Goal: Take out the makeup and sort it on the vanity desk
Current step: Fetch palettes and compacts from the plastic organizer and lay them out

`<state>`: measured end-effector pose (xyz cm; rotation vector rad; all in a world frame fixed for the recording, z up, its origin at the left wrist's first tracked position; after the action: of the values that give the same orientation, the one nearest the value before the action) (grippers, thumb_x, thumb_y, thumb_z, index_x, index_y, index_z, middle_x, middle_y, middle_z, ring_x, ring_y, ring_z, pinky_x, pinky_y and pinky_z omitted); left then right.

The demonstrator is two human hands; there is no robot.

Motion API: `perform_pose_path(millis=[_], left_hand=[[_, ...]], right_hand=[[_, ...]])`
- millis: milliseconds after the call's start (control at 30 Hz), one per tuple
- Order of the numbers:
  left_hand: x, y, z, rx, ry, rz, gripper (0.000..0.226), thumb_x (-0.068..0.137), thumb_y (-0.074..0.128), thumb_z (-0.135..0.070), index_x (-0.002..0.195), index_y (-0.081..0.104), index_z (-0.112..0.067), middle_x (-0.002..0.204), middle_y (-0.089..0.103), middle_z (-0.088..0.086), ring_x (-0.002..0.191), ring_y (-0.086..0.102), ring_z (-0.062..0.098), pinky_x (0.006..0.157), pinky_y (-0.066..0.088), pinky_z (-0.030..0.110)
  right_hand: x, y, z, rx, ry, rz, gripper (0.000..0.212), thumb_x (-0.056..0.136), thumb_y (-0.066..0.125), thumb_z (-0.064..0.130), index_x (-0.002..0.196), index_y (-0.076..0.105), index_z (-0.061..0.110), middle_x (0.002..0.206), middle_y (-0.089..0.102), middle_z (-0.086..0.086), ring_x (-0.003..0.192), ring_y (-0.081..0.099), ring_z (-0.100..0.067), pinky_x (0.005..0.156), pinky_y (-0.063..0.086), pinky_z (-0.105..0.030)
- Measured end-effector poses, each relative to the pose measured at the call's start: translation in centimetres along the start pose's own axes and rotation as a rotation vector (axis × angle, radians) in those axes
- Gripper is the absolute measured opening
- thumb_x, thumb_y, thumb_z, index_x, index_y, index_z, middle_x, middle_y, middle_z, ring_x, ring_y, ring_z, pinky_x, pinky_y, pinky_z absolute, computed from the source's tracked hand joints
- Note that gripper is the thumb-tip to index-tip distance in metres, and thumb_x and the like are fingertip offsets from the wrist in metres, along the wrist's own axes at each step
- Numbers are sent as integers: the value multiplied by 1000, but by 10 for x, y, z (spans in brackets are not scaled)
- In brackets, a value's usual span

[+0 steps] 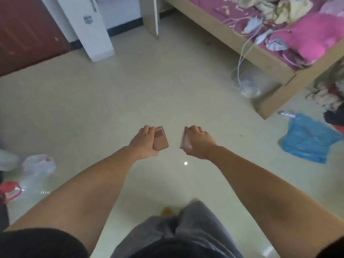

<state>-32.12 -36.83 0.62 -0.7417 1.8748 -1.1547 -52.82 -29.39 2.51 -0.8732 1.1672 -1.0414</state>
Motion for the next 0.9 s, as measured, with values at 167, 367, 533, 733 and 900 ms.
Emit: perform_pose_path(millis=[167,367,533,733,900], left_hand=[[20,-21,74,-52,-108,-44,78,70,69,-33,134,30,-12,131,33,8,119,38,26,87,47,38],[103,-83,160,-55,-185,-129,79,70,70,-34,135,31,-11,132,34,10,120,38,27,89,44,36],[188,-155,225,-75,-249,-167,80,71,69,-33,135,30,-9,132,33,11,120,38,28,95,40,34],[266,-224,313,-146,-352,-214,81,74,68,-34,139,26,-11,136,31,10,123,35,26,97,36,33],[352,-276,415,-141,-422,-235,82,75,68,-37,139,25,-9,135,31,11,120,36,27,95,39,34]], right_hand=[[94,-21,41,-132,-152,56,67,84,58,43,136,31,10,131,40,-10,119,42,-28,96,42,-37],[237,-57,68,-164,-280,39,66,86,55,40,138,30,8,133,40,-10,120,41,-29,94,43,-38],[373,-107,84,-183,-375,50,59,87,52,37,134,34,6,130,43,-12,117,43,-30,90,45,-39],[528,-164,118,-232,-480,46,55,88,50,37,131,36,6,128,45,-11,115,44,-29,89,46,-41],[674,-197,155,-241,-546,15,64,85,55,43,134,35,7,129,43,-11,118,42,-29,90,46,-40]])
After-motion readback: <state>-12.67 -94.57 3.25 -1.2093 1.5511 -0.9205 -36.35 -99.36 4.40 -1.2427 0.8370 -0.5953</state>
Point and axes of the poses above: each hand's wrist, its own x-axis towards the middle knuckle, its own y-axis out of the palm, z = x × y, the point moved 1 cm from there along x, towards the middle knuckle
